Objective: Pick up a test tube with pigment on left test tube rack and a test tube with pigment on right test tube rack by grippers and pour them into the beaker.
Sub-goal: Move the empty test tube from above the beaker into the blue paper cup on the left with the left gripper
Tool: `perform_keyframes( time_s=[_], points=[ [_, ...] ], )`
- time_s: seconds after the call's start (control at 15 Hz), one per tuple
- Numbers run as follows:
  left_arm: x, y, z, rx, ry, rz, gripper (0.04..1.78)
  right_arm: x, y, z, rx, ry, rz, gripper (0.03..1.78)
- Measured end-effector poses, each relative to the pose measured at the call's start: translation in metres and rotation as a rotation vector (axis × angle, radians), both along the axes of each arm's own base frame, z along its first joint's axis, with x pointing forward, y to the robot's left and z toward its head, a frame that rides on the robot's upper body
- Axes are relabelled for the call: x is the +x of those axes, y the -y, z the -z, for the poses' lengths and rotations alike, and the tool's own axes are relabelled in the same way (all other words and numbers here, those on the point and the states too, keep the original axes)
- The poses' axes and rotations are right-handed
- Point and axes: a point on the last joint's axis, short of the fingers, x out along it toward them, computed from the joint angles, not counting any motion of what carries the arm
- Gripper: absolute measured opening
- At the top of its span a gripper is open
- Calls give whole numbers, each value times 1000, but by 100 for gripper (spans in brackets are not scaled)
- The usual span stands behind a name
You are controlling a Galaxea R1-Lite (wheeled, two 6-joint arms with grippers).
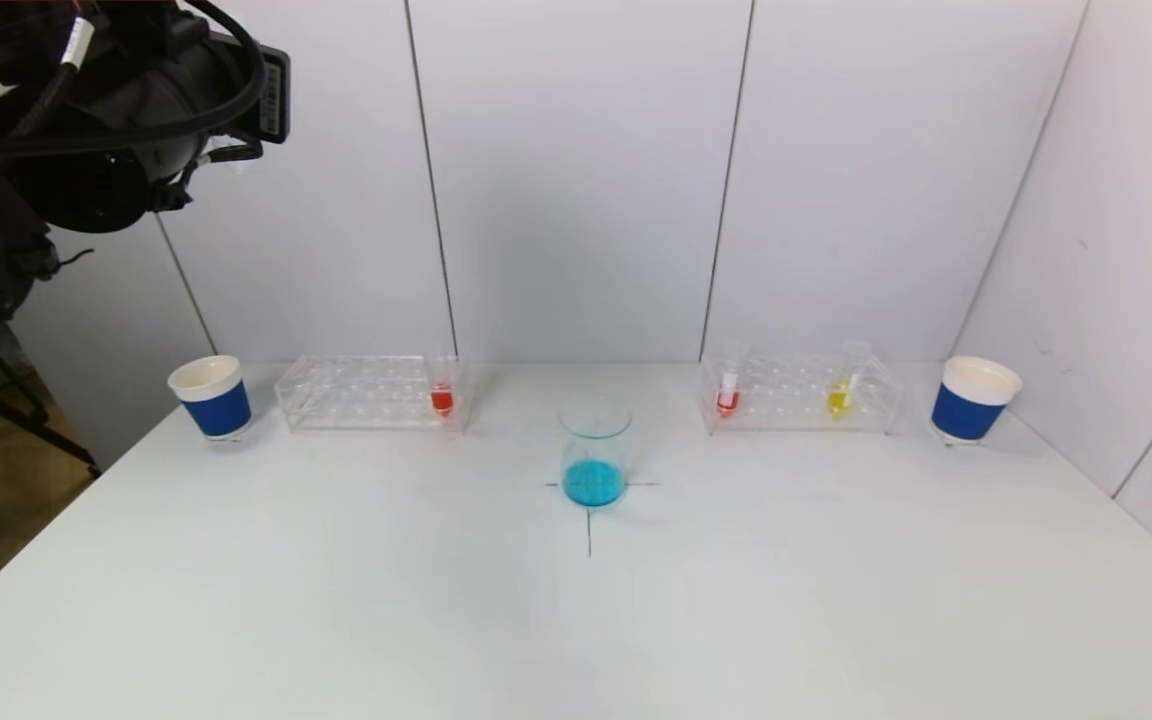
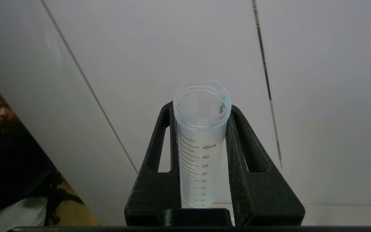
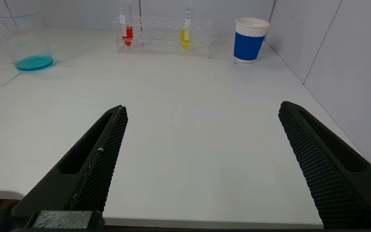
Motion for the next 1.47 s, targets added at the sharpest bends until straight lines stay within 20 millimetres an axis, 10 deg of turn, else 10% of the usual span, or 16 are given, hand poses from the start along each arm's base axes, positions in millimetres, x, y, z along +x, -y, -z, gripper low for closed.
perform_keyframes(
  time_s=[0.6, 1.47],
  points=[
    [33, -88, 15, -157, 14, -309, 43, 0, 0, 0, 0, 0, 0, 171],
    [126, -162, 132, -259, -98, -378, 43, 0, 0, 0, 0, 0, 0, 171]
  ],
)
